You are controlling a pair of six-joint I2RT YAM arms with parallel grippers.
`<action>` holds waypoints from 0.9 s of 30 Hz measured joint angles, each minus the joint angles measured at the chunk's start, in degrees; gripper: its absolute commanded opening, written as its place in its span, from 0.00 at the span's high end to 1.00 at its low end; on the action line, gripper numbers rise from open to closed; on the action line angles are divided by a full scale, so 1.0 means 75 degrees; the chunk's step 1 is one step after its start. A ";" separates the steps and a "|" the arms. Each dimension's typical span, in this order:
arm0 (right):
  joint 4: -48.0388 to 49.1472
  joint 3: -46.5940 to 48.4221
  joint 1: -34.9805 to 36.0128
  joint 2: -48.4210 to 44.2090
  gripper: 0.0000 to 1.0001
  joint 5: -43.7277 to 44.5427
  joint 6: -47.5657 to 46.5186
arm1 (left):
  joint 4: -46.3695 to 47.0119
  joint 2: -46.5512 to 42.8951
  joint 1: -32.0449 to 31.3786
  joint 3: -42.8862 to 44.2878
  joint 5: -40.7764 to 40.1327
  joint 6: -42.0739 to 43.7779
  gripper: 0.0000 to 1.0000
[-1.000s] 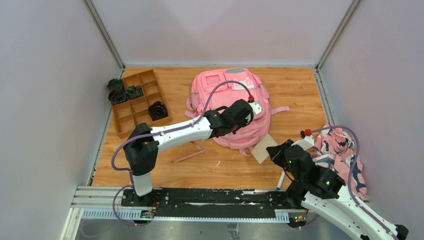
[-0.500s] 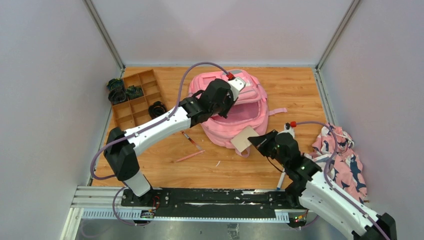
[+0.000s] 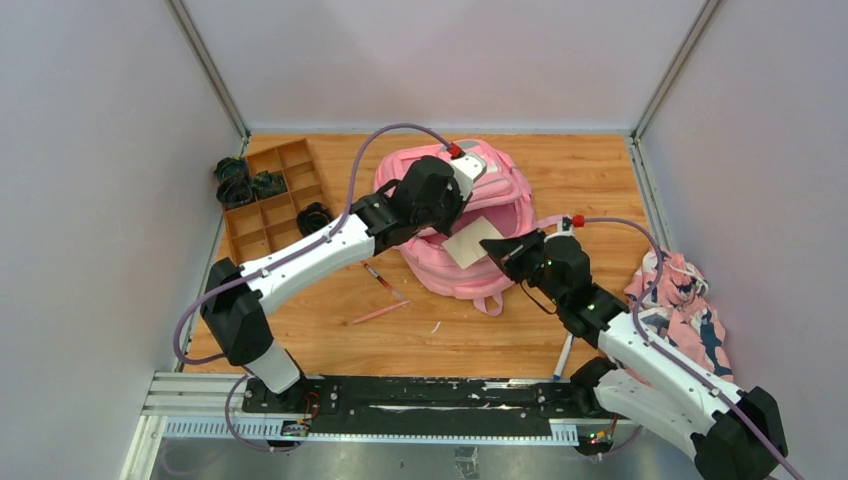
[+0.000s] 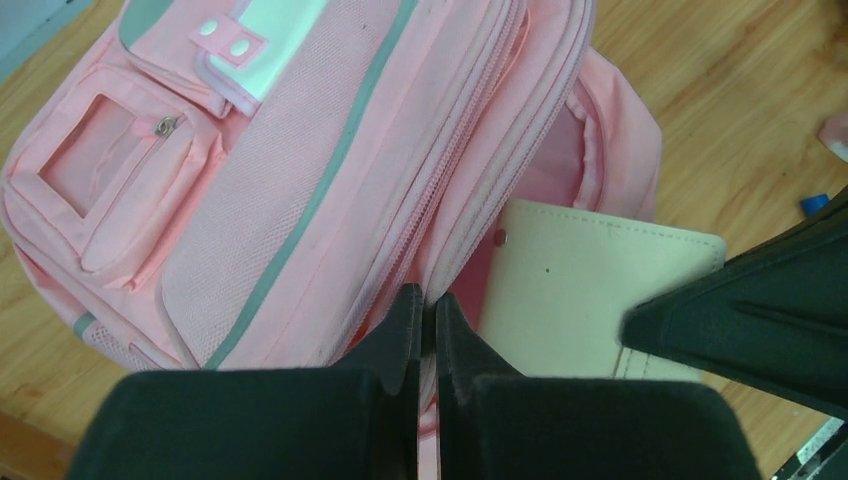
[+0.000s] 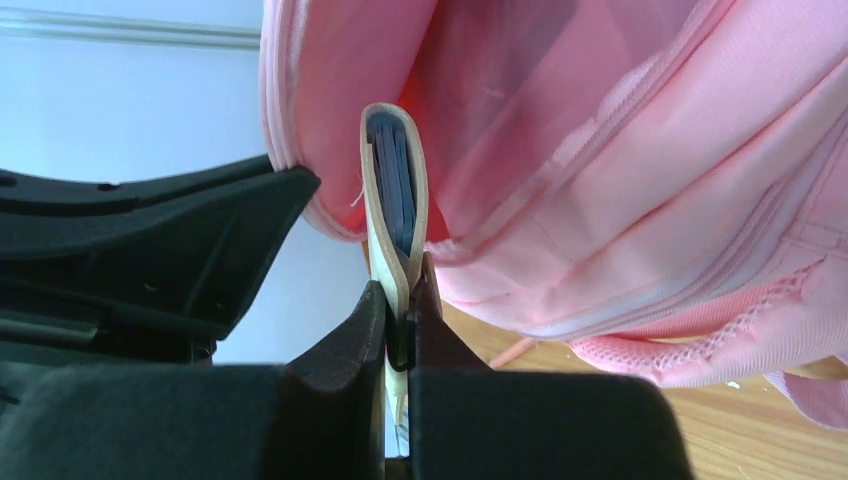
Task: Pack the student bag
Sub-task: Place the personal item in the student bag.
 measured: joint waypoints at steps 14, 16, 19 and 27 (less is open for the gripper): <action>0.1227 0.0402 -0.0469 0.2736 1.00 0.0737 0.0565 | 0.0172 -0.0376 0.0108 -0.0364 0.0554 0.0035 1.00; 0.1300 0.0883 -0.0475 0.3217 1.00 0.0775 0.0600 | 0.0204 -0.0527 0.0140 -0.0519 0.0734 0.0035 1.00; 0.1888 0.1323 -0.0501 0.3926 1.00 0.0944 0.0621 | 0.0268 -0.0699 0.0169 -0.0597 0.1017 0.0032 1.00; 0.3398 0.1845 -0.0772 0.5578 0.66 0.0883 0.0883 | 0.0408 -0.0842 0.0236 -0.0600 0.1437 0.0064 1.00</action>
